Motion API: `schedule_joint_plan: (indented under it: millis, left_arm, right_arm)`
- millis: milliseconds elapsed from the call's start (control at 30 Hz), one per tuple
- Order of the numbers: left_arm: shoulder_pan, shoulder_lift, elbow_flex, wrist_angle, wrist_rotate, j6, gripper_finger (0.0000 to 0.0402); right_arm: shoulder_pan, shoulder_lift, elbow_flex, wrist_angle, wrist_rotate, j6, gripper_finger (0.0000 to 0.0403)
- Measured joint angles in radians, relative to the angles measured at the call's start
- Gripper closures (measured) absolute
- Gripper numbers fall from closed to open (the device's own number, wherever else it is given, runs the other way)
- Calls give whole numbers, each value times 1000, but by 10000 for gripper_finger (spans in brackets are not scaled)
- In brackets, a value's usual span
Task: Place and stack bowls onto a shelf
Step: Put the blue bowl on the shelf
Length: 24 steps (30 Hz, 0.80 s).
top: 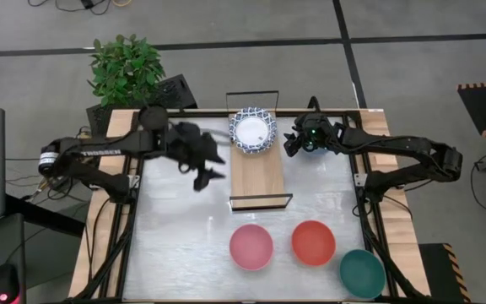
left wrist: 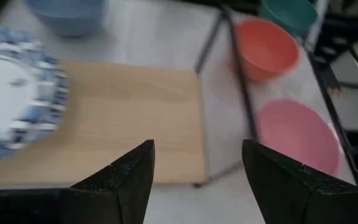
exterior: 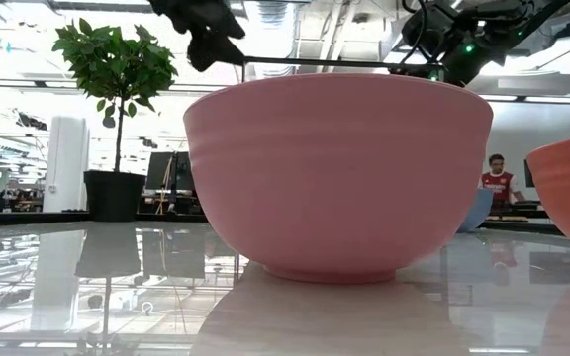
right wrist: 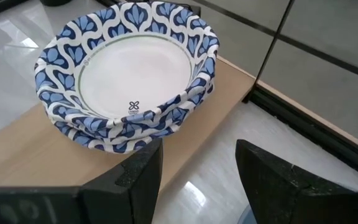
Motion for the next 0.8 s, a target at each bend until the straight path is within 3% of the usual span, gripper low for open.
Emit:
schedule_joint_plan:
  millis: [367, 800]
  left_arm:
    - [-270, 0, -7, -10, -126, -45, 175]
    - [-397, -15, -7, -33, -202, -95, 175]
  right_arm:
    - [0, 0, 0, -64, 0, 50, 175]
    - [0, 0, 0, -190, 7, 124, 175]
